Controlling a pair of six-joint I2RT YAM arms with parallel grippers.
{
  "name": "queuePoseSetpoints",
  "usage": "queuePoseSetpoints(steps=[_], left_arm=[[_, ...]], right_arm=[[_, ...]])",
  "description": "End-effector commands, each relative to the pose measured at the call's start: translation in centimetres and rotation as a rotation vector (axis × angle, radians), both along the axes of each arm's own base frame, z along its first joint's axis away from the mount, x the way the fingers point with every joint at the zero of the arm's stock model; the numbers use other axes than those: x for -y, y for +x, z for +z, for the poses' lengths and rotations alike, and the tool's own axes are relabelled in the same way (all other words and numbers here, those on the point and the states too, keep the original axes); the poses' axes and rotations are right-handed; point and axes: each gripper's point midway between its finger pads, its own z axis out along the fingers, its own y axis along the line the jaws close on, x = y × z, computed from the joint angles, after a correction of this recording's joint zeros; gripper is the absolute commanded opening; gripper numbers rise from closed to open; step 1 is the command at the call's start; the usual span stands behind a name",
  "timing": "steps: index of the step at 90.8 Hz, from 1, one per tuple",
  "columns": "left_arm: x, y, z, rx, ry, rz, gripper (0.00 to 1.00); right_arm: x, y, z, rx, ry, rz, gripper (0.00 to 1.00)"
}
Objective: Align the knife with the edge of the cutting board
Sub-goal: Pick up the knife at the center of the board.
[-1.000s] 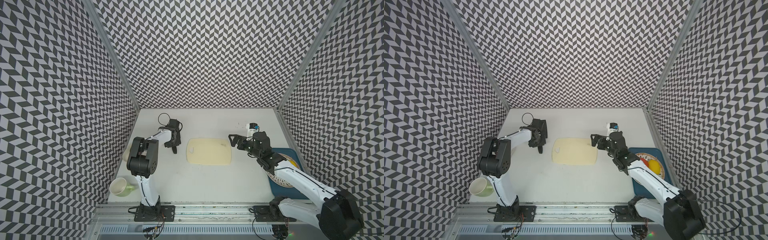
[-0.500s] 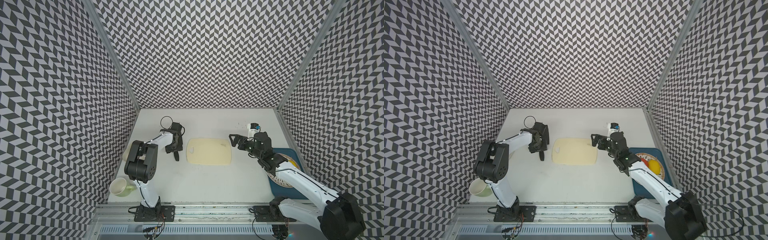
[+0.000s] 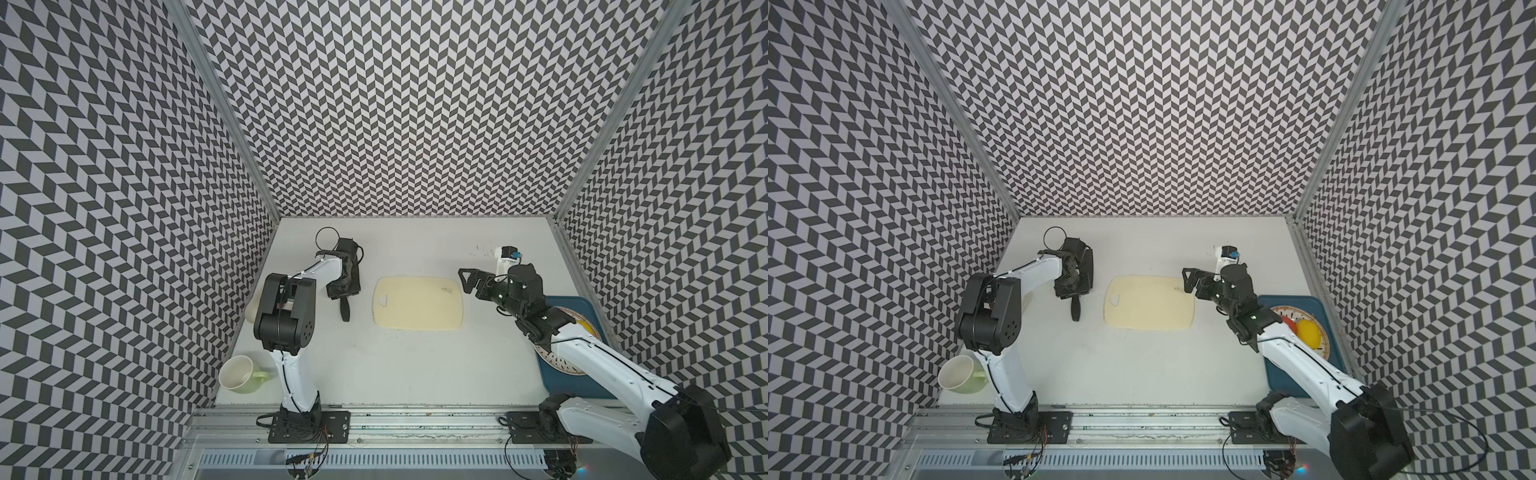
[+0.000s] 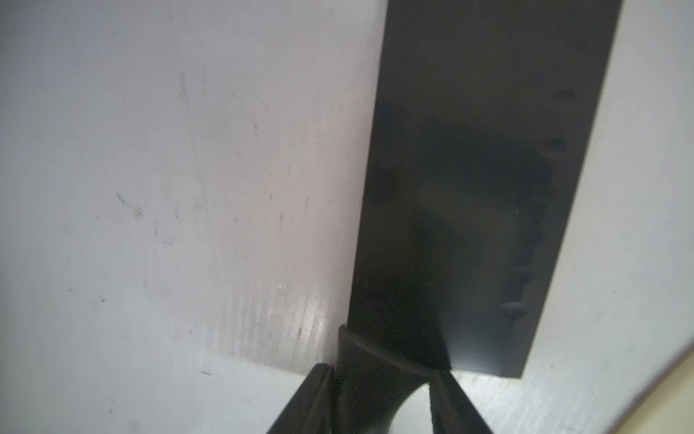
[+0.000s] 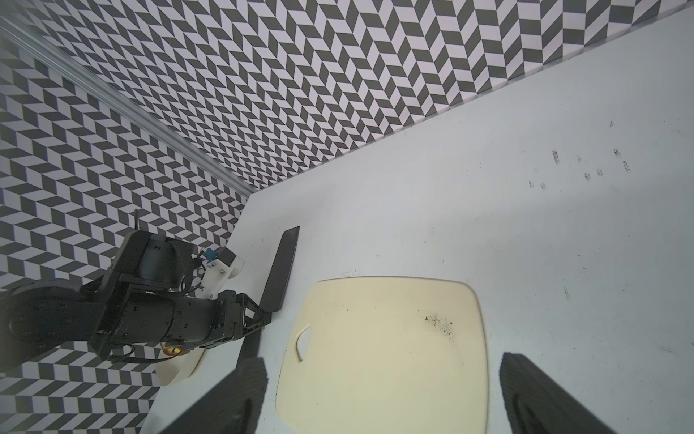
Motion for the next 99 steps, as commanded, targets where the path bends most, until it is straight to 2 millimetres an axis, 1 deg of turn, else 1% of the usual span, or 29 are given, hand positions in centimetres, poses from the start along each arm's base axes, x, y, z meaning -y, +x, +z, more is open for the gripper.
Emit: queuePoseSetpoints(steps=[1,5,10,18,27,33,41,49,57,68,76,82,91,99], left_arm=[[-0.1,-1.7,-0.5,-0.066,0.003,-0.017,0.46],[-0.1,-1.7,-0.4,-0.064,0.004,-0.018,0.44],[-0.2,-1.7,-0.1,-0.061,0.007,-0.017,0.44],[-0.1,-1.9,0.5,-0.05,0.013,-0.017,0.49],[-0.2,-2.0,1.6,-0.021,0.016,-0.013,0.5],[-0.2,-2.1,1.9,-0.015,0.015,-0.013,0.51],[-0.4,-2.2,1.8,-0.02,0.027,-0.012,0.52],[-0.6,-2.3,0.9,-0.043,0.043,-0.014,0.51],[-0.7,-2.1,0.3,-0.062,0.056,-0.016,0.47],[-1.0,-2.2,-0.6,-0.086,0.07,-0.017,0.45],[-1.0,-2.1,-1.0,-0.095,0.078,-0.018,0.36],[-0.8,-2.2,-1.3,-0.1,0.068,-0.021,0.32],[-0.8,-2.1,-1.5,-0.1,0.065,-0.02,0.21],[-0.8,-2.1,-1.4,-0.095,0.065,-0.02,0.17]], right_arm=[[0.2,0.0,1.1,0.04,0.02,-0.016,1.0],[0.2,0.0,1.1,0.038,0.02,-0.017,1.0],[0.1,0.0,1.1,0.039,0.021,-0.015,1.0],[0.1,-0.1,1.1,0.039,0.021,-0.013,1.0],[0.1,-0.1,1.1,0.039,0.021,-0.012,1.0],[0.1,-0.1,1.1,0.038,0.022,-0.01,1.0],[0.2,-0.2,1.2,0.042,0.021,-0.012,1.0],[0.3,-0.2,1.3,0.043,0.021,-0.017,1.0],[0.3,-0.2,1.3,0.046,0.021,-0.019,1.0],[0.3,-0.2,1.4,0.047,0.022,-0.019,1.0],[0.4,-0.3,1.4,0.048,0.024,-0.021,1.0],[0.4,-0.3,1.5,0.05,0.025,-0.02,1.0],[0.4,-0.3,1.5,0.05,0.024,-0.022,1.0],[0.5,-0.3,1.5,0.052,0.023,-0.026,1.0]])
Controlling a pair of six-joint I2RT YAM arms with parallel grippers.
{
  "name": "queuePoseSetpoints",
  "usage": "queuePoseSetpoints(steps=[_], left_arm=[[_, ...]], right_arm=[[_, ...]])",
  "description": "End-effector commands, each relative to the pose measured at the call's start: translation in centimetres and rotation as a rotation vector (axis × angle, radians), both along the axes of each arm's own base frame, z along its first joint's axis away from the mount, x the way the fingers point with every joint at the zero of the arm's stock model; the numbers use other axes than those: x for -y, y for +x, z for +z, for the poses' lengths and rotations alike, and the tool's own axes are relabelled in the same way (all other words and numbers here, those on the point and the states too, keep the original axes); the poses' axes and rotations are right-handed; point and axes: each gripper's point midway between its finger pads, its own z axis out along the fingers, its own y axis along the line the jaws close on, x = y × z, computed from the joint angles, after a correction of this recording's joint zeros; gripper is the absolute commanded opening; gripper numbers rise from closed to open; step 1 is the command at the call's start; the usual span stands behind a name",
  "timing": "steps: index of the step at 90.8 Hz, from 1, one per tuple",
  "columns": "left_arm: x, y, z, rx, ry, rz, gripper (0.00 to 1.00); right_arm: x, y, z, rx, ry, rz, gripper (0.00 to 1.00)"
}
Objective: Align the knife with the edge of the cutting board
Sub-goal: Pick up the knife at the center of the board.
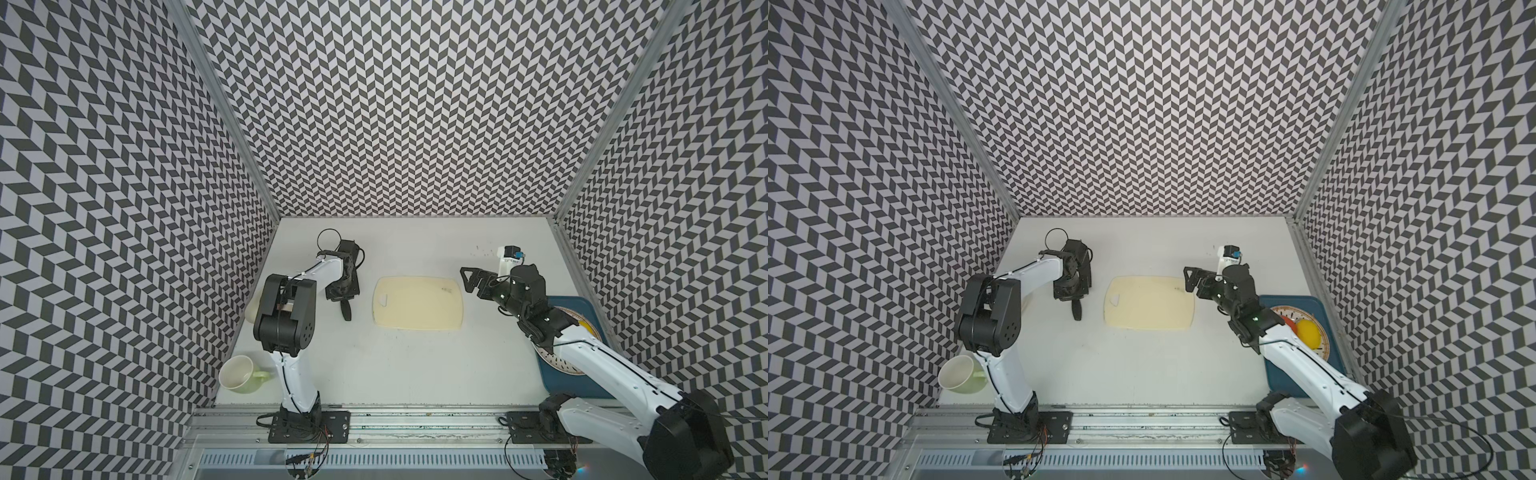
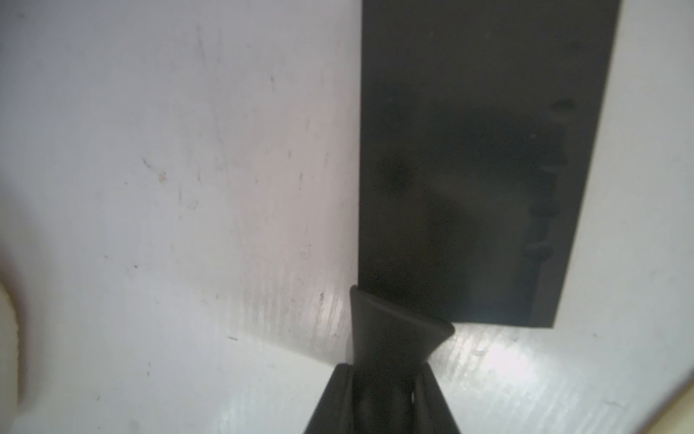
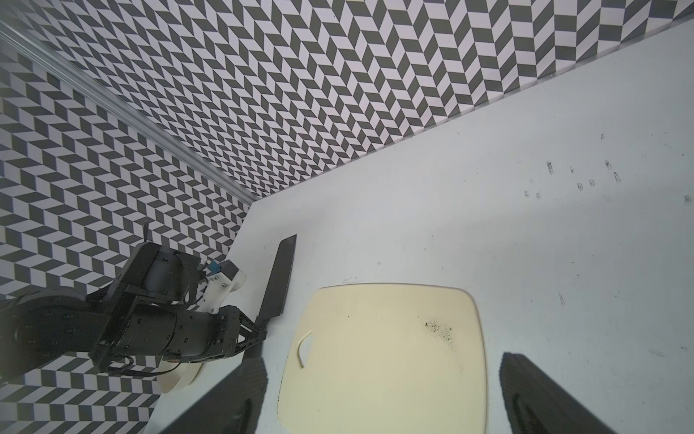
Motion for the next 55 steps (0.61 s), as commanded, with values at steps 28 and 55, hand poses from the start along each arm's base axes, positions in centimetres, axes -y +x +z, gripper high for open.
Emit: queuePoseSetpoints(steps=[28,55], left_arm=[[0.2,-0.1,2.0,0.058,-0.017,0.015,0.15],[0.5,-0.2,5.6,0.15,-0.042,0.029,0.15]], right_arm=[[0.1,-0.2,0.7,0.029,0.018,-0.011,1.0],[0.1,-0.1,0.3,0.021,0.014,-0.013,1.0]])
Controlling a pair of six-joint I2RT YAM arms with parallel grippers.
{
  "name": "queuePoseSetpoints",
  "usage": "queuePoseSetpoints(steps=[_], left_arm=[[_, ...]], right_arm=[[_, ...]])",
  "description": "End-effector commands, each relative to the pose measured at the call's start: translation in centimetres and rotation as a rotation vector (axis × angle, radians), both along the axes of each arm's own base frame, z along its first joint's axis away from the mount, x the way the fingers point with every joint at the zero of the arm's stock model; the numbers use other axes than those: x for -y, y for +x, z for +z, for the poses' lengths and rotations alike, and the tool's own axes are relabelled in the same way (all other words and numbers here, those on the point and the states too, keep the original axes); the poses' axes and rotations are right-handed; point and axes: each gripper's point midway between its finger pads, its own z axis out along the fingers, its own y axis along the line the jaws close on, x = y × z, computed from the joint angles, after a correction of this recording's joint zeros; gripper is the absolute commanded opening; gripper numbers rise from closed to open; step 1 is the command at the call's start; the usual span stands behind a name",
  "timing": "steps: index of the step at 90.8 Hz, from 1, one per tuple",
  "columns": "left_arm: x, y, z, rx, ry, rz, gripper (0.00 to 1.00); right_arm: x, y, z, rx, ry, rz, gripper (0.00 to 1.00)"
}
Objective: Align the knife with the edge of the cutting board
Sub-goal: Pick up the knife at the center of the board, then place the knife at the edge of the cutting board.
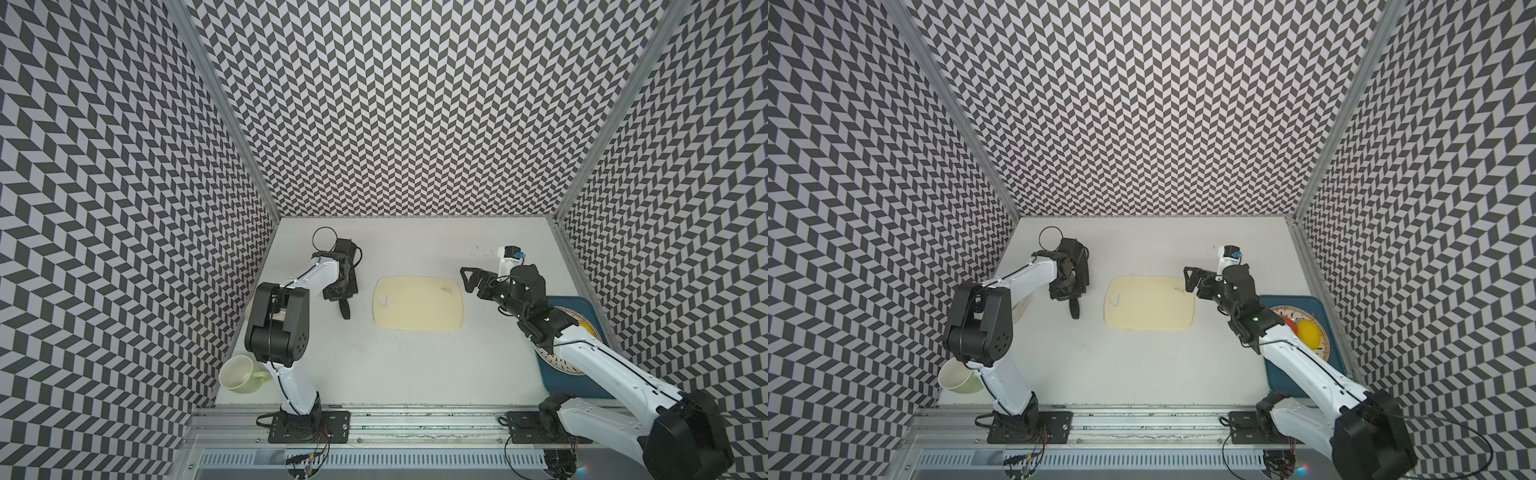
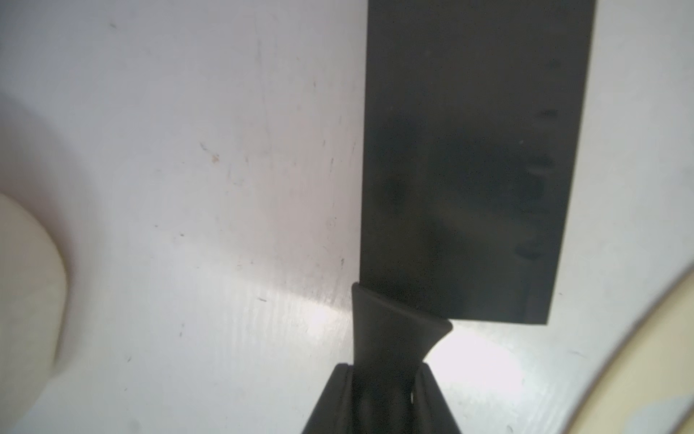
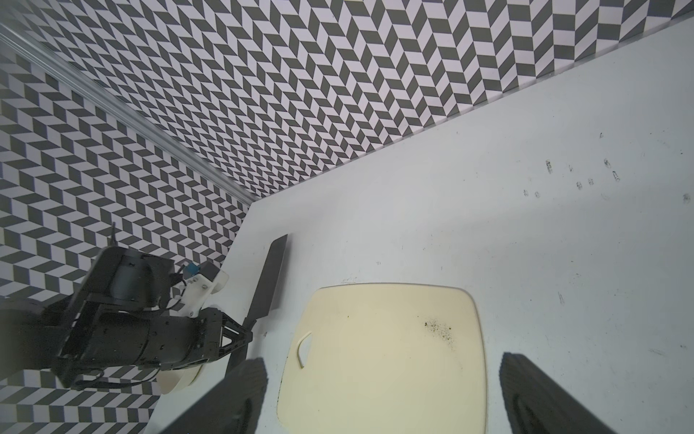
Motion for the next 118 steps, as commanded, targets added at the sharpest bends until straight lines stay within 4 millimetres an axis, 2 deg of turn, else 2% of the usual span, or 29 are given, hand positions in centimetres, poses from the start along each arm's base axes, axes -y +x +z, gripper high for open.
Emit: queuePoseSetpoints(steps=[1,15,30,40,52,68,76,85,101,118], left_arm=[[0.4,0.3,2.3,0.071,-0.018,0.009,0.15],[2.0,-0.3,2.8,0.089,-0.048,-0.001,0.15],[4.9,-1.3,3.0,0.115,-0.088,-0.02,0.15],[7.7,-2.2,3.0,0.121,-0.126,-0.039,0.15],[11.9,-3.0,3.5,0.133,-0.165,-0.082,0.15],[17.2,-4.5,2.8,0.113,-0.188,-0.144,0.16],[19.2,-5.4,2.5,0.116,-0.192,-0.163,0.16],[21.2,-6.4,2.3,0.12,-0.211,-0.179,0.16],[24.1,-8.0,1.9,0.141,-0.223,-0.201,0.16],[25.7,-9.5,0.8,0.128,-0.214,-0.215,0.16]], right_arm=[[0.1,0.0,0.5,0.026,0.012,-0.012,1.0],[0.3,0.0,0.6,0.028,0.01,-0.023,1.0],[0.9,0.2,0.3,0.025,-0.002,-0.063,1.0],[2.3,0.6,0.1,0.015,-0.041,-0.133,1.0],[3.5,0.6,0.3,0.023,-0.057,-0.194,1.0],[5.6,0.1,1.0,0.055,-0.048,-0.289,1.0],[7.4,-0.3,1.0,0.056,-0.031,-0.375,1.0],[8.3,-0.5,1.0,0.056,-0.02,-0.407,1.0],[8.0,-0.3,0.9,0.053,-0.018,-0.38,1.0],[6.6,-0.2,0.7,0.046,-0.008,-0.303,1.0]])
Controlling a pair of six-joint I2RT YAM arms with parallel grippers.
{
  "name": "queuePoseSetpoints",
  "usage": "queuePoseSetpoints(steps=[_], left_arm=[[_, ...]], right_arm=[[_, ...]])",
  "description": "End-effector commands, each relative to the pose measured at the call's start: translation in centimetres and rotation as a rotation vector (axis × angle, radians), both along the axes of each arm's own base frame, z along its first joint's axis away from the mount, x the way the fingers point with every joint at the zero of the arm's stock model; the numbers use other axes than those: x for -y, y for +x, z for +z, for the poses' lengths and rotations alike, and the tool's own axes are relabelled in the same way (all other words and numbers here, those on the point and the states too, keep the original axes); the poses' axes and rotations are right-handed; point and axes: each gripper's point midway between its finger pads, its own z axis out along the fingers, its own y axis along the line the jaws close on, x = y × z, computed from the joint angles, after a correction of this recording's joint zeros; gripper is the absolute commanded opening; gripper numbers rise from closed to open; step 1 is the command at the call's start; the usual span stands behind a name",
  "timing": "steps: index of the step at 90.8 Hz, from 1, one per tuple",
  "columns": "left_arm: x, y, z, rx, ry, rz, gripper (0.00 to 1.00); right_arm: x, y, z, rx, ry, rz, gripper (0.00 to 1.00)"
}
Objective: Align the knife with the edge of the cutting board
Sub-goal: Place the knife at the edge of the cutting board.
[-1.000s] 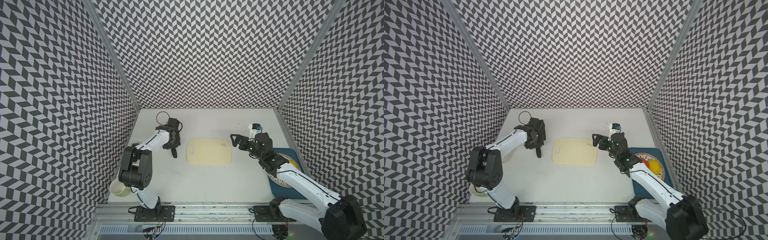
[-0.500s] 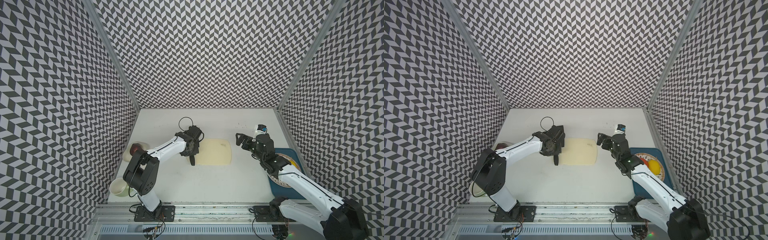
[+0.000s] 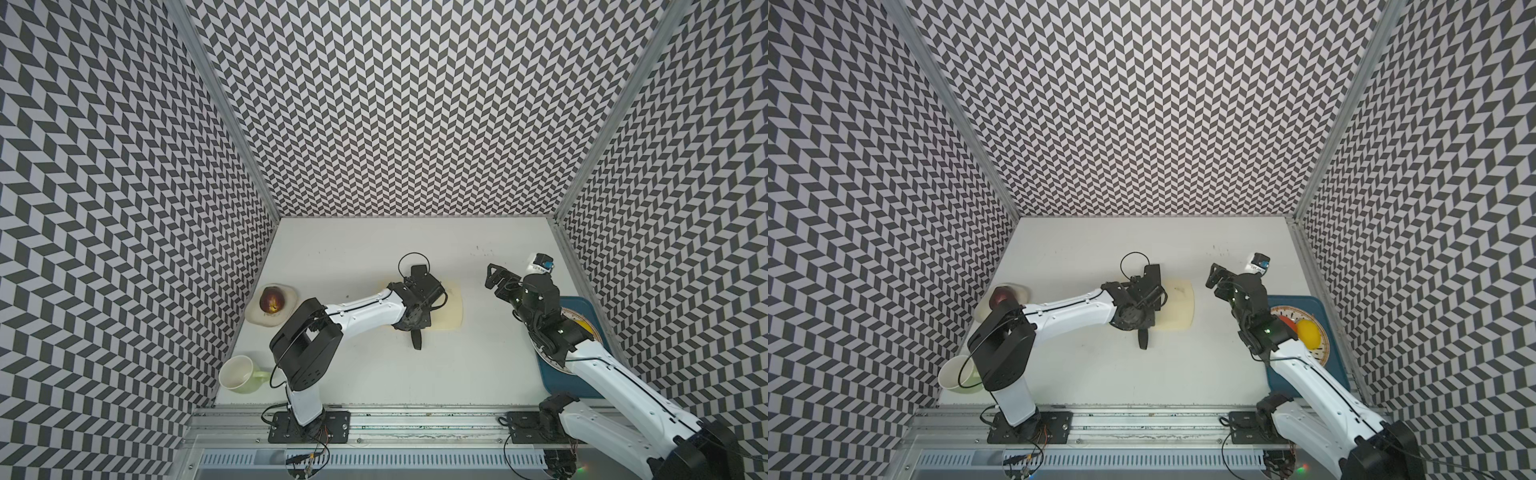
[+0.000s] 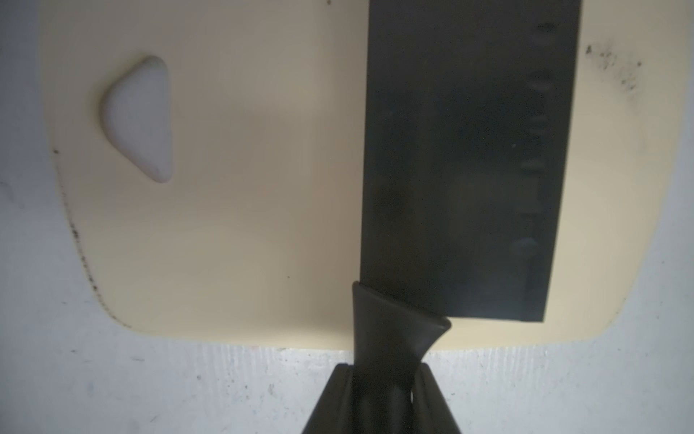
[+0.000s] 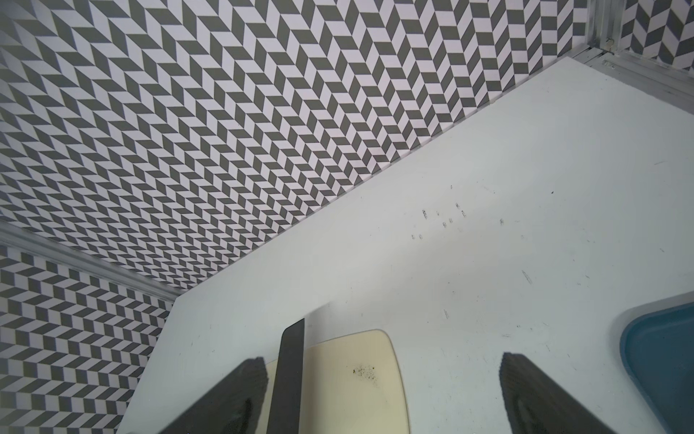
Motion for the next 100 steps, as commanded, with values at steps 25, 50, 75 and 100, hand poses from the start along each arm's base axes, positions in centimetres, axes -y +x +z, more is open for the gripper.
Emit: queuePoseSetpoints(steps=[25,50,75,100], left_arm=[[2.8,0.0,0.3,0.059,-0.027,0.006,0.16],[4.4,-0.4,0.5,0.061,-0.057,0.006,0.16],[5.7,-1.4,-0.4,0.053,-0.085,0.004,0.17],[7.1,-1.9,-1.5,0.049,-0.061,-0.02,0.17]], right_arm=[[-3.0,-2.8,-1.9,-0.048,0.06,0.225,1.0],[-1.6,-3.9,-1.5,-0.003,0.068,0.174,1.0],[-1.6,-4.0,-1.4,-0.002,0.068,0.173,1.0],[-1.4,-4.1,-1.2,0.004,0.068,0.164,1.0]])
